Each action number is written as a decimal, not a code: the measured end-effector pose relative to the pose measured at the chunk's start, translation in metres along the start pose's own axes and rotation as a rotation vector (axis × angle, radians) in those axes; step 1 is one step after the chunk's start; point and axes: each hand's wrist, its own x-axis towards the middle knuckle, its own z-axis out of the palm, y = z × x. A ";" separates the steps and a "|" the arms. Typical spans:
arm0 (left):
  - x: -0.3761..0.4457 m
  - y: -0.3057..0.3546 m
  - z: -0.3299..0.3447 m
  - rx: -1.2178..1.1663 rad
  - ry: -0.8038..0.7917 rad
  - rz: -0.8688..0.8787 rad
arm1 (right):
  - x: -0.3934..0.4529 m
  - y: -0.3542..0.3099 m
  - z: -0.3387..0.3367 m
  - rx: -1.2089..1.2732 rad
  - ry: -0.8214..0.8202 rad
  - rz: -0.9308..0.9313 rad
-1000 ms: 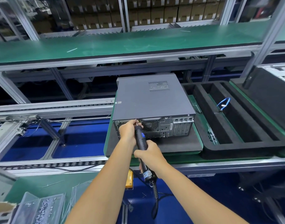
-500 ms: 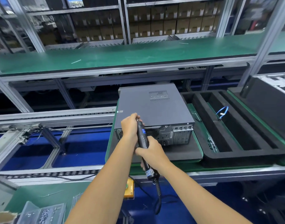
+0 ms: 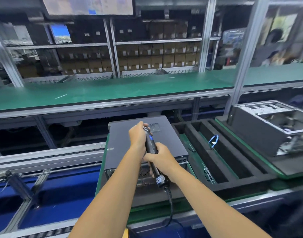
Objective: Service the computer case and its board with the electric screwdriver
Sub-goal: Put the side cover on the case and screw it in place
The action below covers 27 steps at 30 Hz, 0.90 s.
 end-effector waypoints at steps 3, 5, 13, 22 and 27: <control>0.006 -0.005 0.028 0.014 -0.044 -0.002 | 0.007 0.001 -0.025 -0.004 0.039 -0.016; 0.011 -0.013 0.048 0.044 -0.071 -0.013 | 0.012 0.004 -0.042 0.002 0.073 -0.012; 0.044 -0.063 0.138 0.114 -0.110 -0.044 | 0.051 0.032 -0.132 0.046 0.125 0.007; 0.107 -0.127 0.230 0.298 -0.009 -0.091 | 0.119 0.074 -0.234 0.103 0.053 0.097; 0.128 -0.152 0.240 0.410 0.043 -0.076 | 0.147 0.098 -0.246 0.131 0.000 0.171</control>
